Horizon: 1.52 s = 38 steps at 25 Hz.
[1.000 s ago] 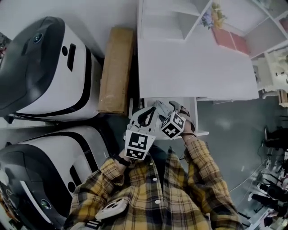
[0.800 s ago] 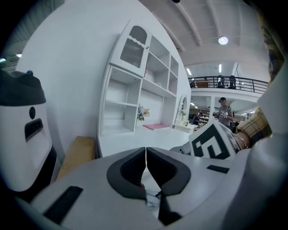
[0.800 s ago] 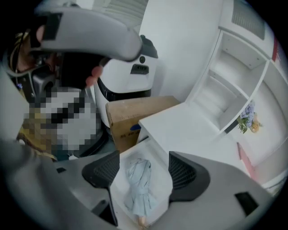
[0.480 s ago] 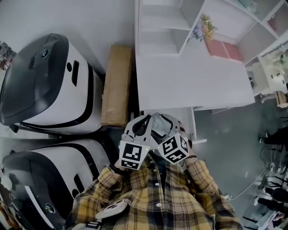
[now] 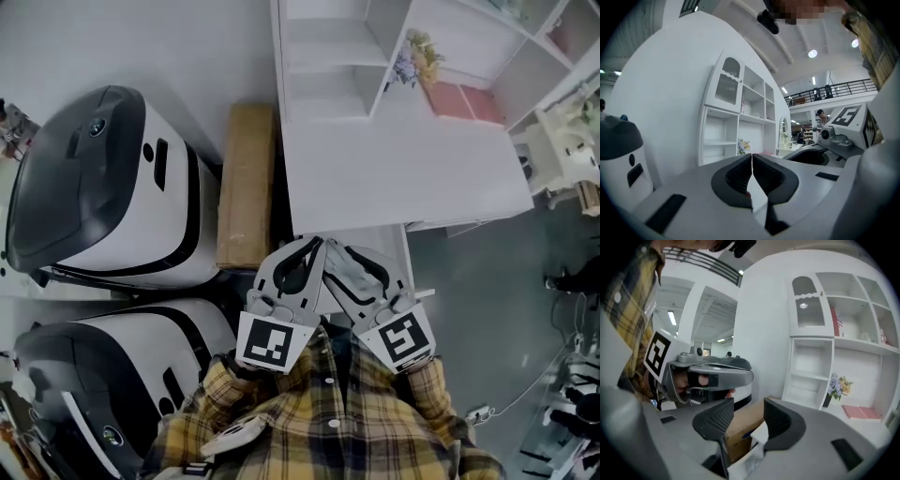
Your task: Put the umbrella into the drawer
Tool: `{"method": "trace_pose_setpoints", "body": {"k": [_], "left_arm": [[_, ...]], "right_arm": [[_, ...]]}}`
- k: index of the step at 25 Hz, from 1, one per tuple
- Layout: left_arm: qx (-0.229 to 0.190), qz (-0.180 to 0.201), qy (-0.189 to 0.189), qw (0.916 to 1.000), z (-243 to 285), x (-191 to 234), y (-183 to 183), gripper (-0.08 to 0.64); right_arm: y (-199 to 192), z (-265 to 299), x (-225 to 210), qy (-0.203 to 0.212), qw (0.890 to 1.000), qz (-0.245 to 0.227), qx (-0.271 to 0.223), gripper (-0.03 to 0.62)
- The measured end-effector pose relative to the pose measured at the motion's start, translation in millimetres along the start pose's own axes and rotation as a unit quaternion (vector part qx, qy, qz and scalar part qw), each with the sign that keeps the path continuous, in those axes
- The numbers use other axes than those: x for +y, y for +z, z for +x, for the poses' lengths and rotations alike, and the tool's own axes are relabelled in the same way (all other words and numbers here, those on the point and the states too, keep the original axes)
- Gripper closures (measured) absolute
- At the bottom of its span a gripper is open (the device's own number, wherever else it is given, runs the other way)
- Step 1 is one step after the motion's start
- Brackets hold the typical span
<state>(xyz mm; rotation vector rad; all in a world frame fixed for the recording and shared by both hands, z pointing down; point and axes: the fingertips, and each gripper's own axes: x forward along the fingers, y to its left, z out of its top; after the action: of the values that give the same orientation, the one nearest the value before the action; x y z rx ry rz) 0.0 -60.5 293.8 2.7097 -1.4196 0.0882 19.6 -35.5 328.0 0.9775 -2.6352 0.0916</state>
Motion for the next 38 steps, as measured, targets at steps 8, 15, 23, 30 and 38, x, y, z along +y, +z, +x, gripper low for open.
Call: {"method": "trace_pose_setpoints", "body": {"k": [8, 15, 23, 30, 38], "left_arm": [[-0.021, 0.012, -0.038, 0.999, -12, -26, 34, 0.534], [-0.013, 0.032, -0.058, 0.9977, -12, -42, 31, 0.534], [-0.006, 0.016, -0.054, 0.9984, -13, -40, 25, 0.534], [-0.008, 0.01, -0.058, 0.9982, -13, -41, 26, 0.534], [-0.006, 0.003, -0.059, 0.9982, -18, -39, 26, 0.534]], "right_arm": [[47, -45, -13, -0.001, 0.991, 0.062, -0.115, 0.442], [51, -57, -20, -0.01, 0.982, 0.107, -0.157, 0.536], [40, -56, -22, -0.013, 0.983, 0.117, -0.144, 0.574], [28, -54, -25, -0.022, 0.984, 0.134, -0.118, 0.575], [27, -52, -16, -0.014, 0.984, 0.137, -0.114, 0.575]]}}
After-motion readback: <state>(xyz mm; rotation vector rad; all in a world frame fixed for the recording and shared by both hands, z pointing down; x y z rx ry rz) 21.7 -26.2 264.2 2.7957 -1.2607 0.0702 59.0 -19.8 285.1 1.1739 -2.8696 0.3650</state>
